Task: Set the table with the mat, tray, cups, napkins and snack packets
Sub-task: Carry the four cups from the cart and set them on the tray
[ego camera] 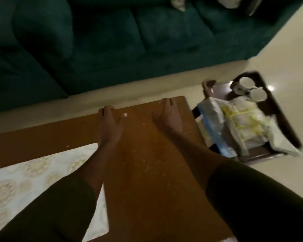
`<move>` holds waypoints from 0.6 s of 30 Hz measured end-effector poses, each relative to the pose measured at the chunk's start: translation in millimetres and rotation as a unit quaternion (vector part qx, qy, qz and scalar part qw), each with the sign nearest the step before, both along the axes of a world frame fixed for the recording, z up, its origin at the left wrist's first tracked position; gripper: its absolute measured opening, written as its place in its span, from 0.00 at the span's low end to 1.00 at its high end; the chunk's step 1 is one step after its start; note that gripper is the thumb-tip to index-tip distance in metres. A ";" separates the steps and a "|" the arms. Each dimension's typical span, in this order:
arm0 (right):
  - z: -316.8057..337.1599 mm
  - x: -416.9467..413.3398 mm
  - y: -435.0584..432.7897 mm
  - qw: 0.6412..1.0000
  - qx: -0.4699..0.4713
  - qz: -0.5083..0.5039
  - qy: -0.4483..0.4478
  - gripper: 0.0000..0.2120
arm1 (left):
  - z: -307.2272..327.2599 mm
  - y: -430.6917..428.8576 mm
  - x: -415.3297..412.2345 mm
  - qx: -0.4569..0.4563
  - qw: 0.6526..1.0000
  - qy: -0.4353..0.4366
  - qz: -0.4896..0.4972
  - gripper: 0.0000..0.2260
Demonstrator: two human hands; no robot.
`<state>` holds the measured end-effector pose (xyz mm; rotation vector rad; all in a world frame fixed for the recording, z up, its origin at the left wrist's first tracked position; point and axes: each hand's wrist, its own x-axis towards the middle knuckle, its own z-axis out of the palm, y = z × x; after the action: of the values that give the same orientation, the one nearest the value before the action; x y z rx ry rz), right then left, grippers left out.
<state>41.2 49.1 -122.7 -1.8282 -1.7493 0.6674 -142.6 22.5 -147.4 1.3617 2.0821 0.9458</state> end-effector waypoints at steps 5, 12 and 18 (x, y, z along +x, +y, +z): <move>-1.2 134.2 18.6 0.998 -0.018 -0.062 -0.022 0.17 | 3.8 49.2 139.2 -0.002 0.997 0.032 -0.069 0.19; -10.1 272.0 44.6 0.983 -0.004 -0.180 -0.039 0.17 | -5.6 106.3 281.4 -0.008 0.986 0.030 -0.163 0.22; -28.6 352.5 78.3 0.953 0.007 -0.303 0.000 0.26 | -16.2 157.0 368.6 0.008 0.968 -0.001 -0.252 0.27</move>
<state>393.7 127.4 -151.3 -2.1921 -1.0815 0.3974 226.0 179.5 -163.6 1.7774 1.5996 0.7405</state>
